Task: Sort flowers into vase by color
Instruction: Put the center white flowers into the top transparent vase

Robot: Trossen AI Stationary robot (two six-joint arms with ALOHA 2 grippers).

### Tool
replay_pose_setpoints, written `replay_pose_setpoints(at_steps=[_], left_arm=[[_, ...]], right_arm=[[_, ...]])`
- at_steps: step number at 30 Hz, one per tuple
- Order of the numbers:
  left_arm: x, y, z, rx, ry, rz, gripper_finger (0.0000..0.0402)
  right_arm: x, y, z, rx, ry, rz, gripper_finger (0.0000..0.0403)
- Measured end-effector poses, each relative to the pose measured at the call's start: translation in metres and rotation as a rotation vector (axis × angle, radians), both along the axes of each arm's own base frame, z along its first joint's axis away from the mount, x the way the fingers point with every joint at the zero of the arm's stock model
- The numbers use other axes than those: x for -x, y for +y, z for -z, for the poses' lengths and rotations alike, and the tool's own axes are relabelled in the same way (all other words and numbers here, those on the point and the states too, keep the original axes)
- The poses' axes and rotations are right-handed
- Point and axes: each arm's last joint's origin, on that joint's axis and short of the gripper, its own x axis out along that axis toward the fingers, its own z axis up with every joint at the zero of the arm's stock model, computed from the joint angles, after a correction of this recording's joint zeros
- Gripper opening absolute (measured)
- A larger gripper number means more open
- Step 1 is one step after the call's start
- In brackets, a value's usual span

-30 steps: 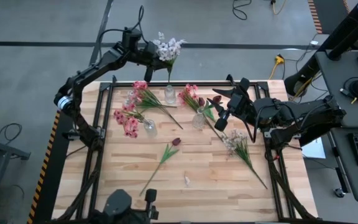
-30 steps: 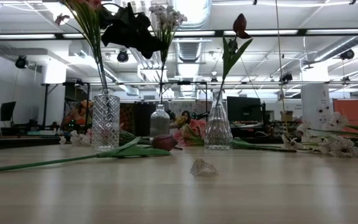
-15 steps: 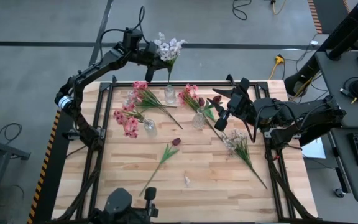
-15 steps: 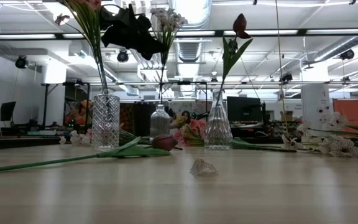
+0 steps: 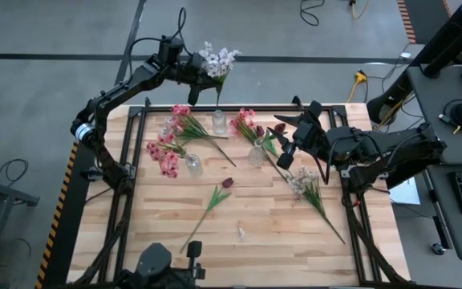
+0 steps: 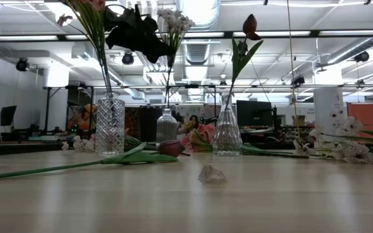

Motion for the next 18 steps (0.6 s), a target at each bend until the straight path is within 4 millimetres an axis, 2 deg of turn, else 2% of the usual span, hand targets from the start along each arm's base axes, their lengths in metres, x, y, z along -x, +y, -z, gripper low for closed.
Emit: replay_pose_setpoints(at_steps=[7,18], left_arm=[[-0.009,0.008,0.01,0.058,-0.005,-0.029,0.0001],[-0.008,0.013,0.014,0.068,0.007,-0.046,0.0001]], right_arm=[[0.0,0.0,0.0,0.001,0.005,0.0,0.0164],[0.0,0.0,0.001,0.002,0.009,0.0,0.0164]])
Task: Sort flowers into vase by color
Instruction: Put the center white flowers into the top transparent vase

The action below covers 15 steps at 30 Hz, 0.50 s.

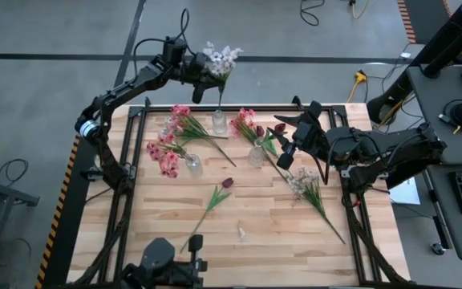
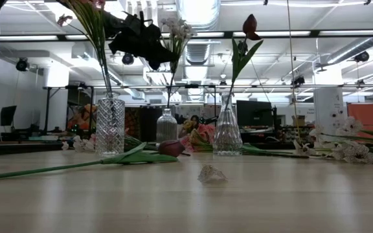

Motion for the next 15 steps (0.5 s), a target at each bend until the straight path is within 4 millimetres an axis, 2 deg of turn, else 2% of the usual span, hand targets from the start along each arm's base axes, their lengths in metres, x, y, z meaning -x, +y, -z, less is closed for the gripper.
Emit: replay_pose_setpoints(at_steps=[10,15], left_arm=[[-0.0014,0.0018,0.0039,0.016,0.008,-0.003,0.0001],[-0.0014,0.0018,0.004,0.024,0.008,-0.005,0.0014]], right_arm=[[0.0,0.0,0.0002,0.0,0.001,0.0,0.0164],[0.0,0.0,0.0003,0.0,0.001,0.0,0.0164]])
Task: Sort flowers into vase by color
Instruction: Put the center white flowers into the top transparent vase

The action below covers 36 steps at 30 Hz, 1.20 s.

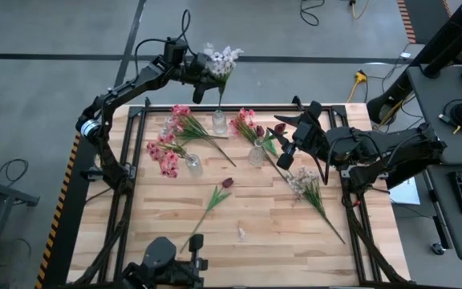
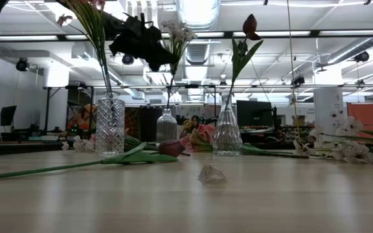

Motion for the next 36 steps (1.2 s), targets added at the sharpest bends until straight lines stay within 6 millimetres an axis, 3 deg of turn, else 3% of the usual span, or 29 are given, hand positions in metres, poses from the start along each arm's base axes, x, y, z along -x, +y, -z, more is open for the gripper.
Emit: replay_pose_setpoints(at_steps=[7,36], left_arm=[[0.0002,-0.0002,0.0006,0.006,0.004,0.0,0.0031],[0.0006,-0.0008,0.0019,0.02,0.016,0.0,0.0035]], right_arm=[[0.0,0.0,0.0,0.0,0.0,0.0,0.0164],[0.0,0.0,-0.0002,-0.004,-0.005,0.0,0.0164]])
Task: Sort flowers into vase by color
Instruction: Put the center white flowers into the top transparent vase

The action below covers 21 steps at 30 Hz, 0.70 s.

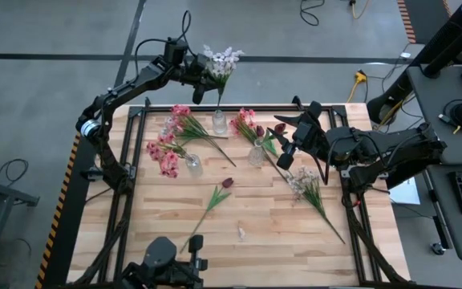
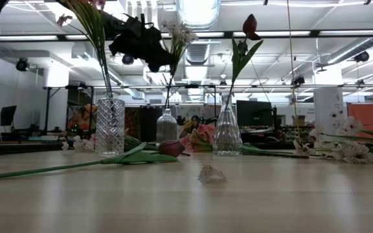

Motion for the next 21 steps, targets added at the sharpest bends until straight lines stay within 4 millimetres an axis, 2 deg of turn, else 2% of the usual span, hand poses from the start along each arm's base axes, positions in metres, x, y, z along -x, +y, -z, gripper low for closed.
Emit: replay_pose_setpoints(at_steps=[16,21], left_arm=[[0.0,-0.0001,0.0001,0.005,0.0,0.002,0.0036],[0.0003,-0.0004,0.0008,0.014,0.005,0.002,0.0071]], right_arm=[[0.0,0.0,0.0,0.0,0.0,0.0,0.0164],[0.0,0.0,0.0,0.0,0.0,0.0,0.0164]])
